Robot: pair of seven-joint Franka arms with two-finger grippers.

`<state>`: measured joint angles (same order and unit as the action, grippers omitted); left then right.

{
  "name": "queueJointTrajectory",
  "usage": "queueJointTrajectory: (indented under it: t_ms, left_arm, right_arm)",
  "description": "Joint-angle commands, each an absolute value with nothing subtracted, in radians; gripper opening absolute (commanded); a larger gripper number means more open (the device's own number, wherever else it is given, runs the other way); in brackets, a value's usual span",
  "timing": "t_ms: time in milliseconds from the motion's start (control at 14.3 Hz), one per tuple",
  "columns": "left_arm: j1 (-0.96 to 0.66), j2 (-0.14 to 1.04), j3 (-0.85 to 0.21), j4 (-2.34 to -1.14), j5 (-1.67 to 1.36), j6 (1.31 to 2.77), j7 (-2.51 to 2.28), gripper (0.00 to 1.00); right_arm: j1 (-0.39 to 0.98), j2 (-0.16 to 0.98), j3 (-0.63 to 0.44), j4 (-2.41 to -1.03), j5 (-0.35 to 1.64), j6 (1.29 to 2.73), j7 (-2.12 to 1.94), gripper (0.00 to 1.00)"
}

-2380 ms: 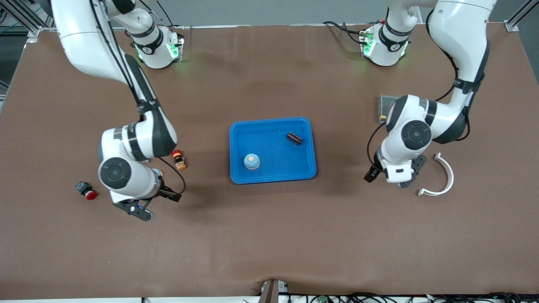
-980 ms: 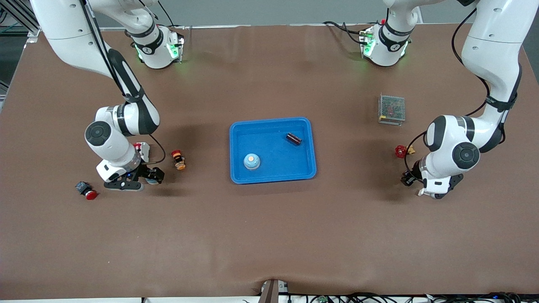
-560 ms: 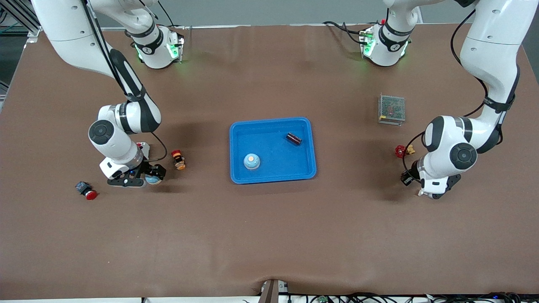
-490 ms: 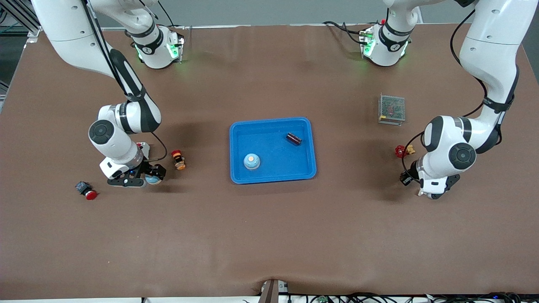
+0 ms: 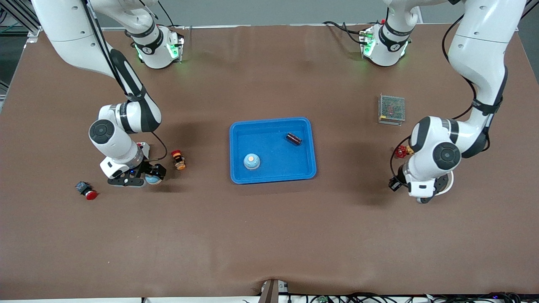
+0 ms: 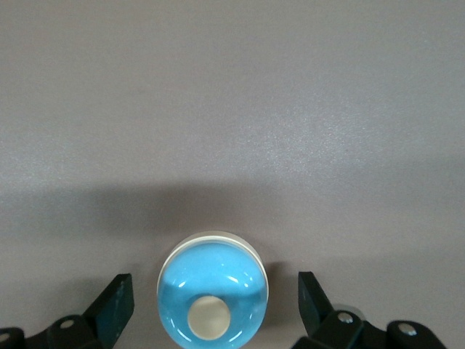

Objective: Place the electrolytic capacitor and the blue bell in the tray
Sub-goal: 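Grasp the second bell with the right gripper while the left gripper grasps the capacitor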

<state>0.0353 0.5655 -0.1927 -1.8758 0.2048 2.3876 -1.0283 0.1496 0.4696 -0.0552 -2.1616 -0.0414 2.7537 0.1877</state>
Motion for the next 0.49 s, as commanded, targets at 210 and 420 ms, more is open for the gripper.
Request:
queueJointTrajectory:
  t_ms: [210,420]
  left_arm:
    - [-0.106,0.568,-0.19,-1.774,0.134,2.306,-1.213,0.0]
    - [-0.129,0.569,-0.212,-1.712,0.02,2.255,-1.227,0.0]
  right_arm:
    - [0.13,0.463,-0.043,-2.18,-0.054,2.758,0.196,1.0]
    - [0.13,0.463,-0.043,-2.178,-0.054,2.754,0.196,1.0]
